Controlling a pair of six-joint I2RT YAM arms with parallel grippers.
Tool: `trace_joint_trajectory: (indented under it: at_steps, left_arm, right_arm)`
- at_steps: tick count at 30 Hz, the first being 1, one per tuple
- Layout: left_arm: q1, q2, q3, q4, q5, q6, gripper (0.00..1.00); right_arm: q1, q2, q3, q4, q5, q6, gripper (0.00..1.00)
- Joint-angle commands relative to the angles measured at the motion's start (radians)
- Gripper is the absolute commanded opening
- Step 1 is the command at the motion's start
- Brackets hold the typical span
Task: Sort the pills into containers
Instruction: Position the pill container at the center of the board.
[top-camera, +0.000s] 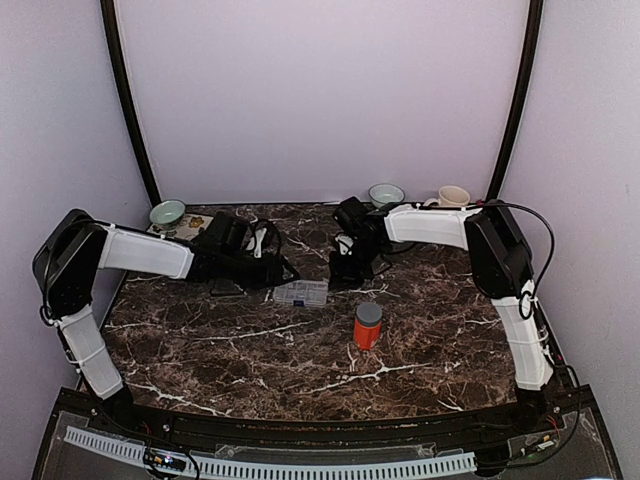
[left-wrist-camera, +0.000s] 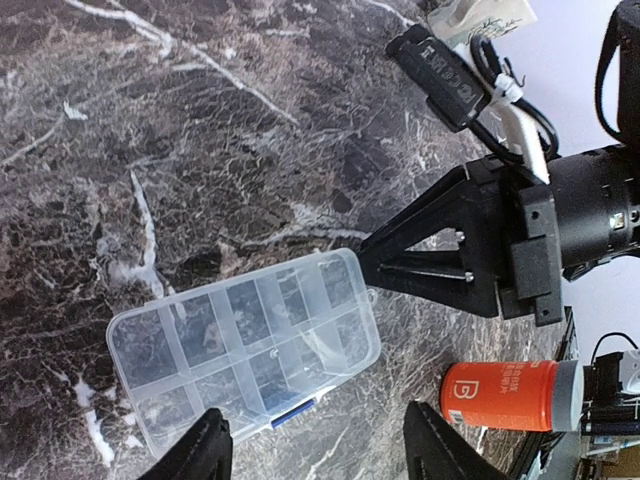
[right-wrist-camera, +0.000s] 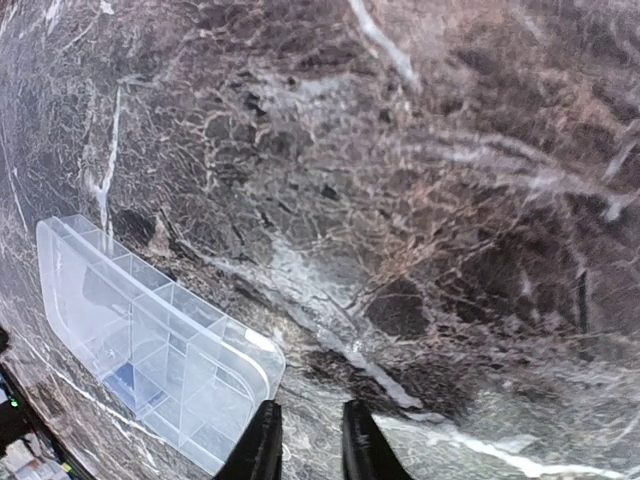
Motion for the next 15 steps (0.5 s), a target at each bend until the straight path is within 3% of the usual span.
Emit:
trace_joint_trajectory:
  at_steps: [1,5,8,10,15]
  left_arm:
    - [0.010,-0.116,-0.013,-0.043,-0.086,0.001,0.66]
    - [0.028,-0.160,-0.049,-0.060,-0.125,-0.002,0.72]
    - [0.056,-0.160,-0.084,-0.041,-0.090,-0.038,0.74]
    - [0.068,-0.153,-0.101,-0.014,-0.060,-0.064,0.75]
    - [0.072,-0.084,-0.075,0.013,0.011,-0.102,0.76]
  right_arm:
    - [-0.027,-0.005,0.060,-0.045,0.072,-0.041,0.25]
    - [-0.057,-0.025,0.110,-0.086,0.130,-0.078,0.38]
    - [-0.062,-0.038,0.166,-0.125,0.174,-0.131,0.59]
    - [-0.061,-0.047,0.188,-0.136,0.193,-0.169,0.67]
    - [-0.054,-0.052,0.226,-0.166,0.203,-0.218,0.73]
